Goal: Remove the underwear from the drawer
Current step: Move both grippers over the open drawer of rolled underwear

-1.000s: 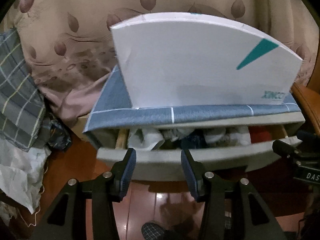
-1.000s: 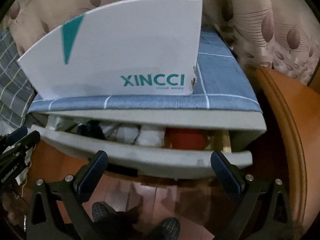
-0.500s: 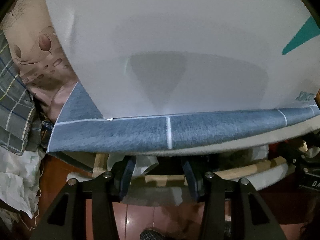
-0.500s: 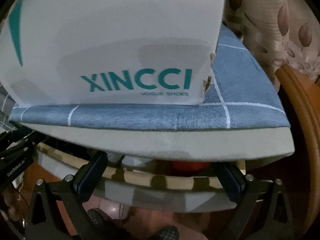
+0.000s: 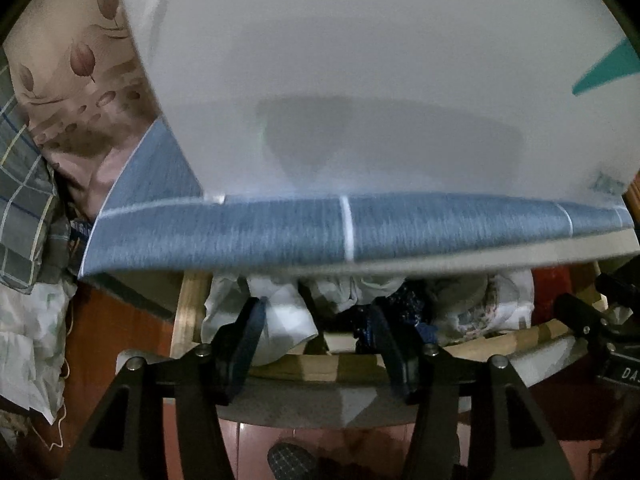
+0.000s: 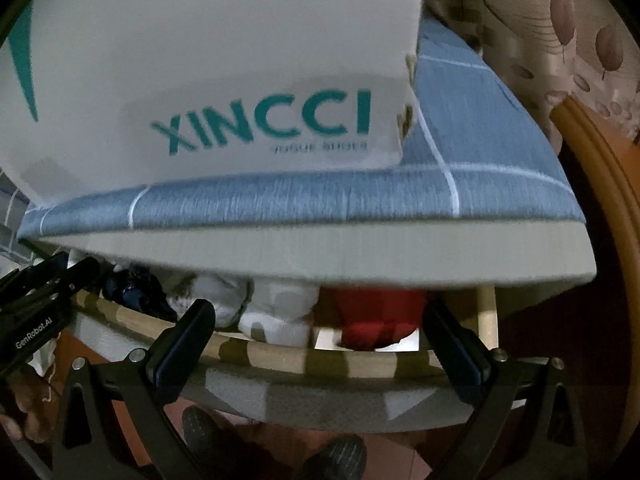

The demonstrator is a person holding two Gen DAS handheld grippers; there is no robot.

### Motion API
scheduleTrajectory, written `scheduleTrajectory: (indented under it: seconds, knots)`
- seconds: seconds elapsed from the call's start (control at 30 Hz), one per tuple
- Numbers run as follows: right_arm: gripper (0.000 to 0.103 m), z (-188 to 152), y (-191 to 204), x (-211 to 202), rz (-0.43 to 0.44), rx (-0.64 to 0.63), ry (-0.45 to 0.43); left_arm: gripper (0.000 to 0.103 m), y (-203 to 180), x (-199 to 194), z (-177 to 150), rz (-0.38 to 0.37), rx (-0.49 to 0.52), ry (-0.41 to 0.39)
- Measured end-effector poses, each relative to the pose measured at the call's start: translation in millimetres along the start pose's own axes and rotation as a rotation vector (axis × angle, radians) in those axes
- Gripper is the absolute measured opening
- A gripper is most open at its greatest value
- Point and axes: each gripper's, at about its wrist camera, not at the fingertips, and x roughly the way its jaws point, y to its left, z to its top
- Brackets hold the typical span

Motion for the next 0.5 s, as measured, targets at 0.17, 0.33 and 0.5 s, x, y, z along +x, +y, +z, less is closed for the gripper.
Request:
scheduleTrajectory:
  seconds: [0.17,0.33,0.5]
  knots:
    - [0.102,-22,-3,-6,0.003,0.007,0.043,0.057,2,-9,-20,-0.013,0.004,0.036]
    - [0.102,-45,-3,-17,0.003,0.015,0.094,0.059,10,-15,-38,-0.037,0.011,0.101]
    - [0.102,-64,-5,-24,0.001,0.024,0.153,0.061,15,-21,-55,-0.049,0.026,0.156]
